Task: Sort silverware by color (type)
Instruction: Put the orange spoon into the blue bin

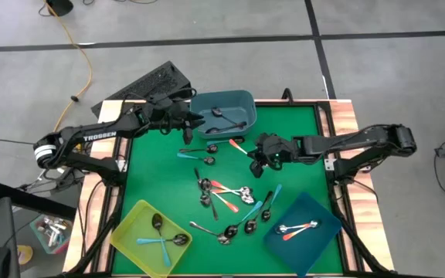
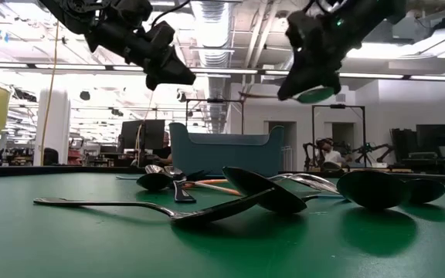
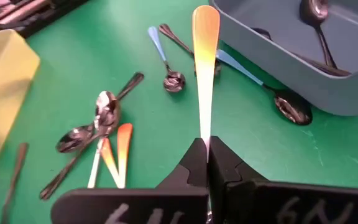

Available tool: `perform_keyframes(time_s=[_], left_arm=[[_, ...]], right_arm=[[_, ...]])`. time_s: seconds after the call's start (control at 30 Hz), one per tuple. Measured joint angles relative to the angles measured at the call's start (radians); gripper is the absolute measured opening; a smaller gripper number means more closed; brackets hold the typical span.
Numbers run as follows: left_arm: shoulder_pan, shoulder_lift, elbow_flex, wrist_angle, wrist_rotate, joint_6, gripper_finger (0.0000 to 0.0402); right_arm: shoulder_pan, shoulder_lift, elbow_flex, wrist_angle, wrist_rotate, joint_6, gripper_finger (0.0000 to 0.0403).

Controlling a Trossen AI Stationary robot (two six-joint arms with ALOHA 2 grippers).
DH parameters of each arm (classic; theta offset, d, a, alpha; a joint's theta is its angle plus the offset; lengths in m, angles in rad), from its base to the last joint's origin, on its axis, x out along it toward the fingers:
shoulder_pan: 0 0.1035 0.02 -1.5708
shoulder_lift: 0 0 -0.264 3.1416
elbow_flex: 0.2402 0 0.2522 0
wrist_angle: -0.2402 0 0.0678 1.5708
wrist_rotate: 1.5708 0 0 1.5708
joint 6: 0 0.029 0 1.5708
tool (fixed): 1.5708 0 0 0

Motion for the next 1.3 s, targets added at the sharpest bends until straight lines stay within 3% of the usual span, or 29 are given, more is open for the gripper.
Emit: perform_keyframes(time_s=[0.53, 0.97, 1.3], left_arm=[[-0.001, 0.0, 0.0, 0.04, -0.007, -0.079, 0.0086], [-0.001, 0.0, 0.0, 0.04, -0.007, -0.07, 0.0086], [-0.001, 0.0, 0.0, 0.04, -0.007, -0.055, 0.0086]], right_arm=[[0.095, -0.171, 0.0, -0.069, 0.077, 0.0, 0.0004], [0.172, -0.18, 0.0, -0.062, 0.078, 0.072, 0.0004], [0.195, -0.18, 0.0, -0.006, 0.142, 0.072, 0.0004]])
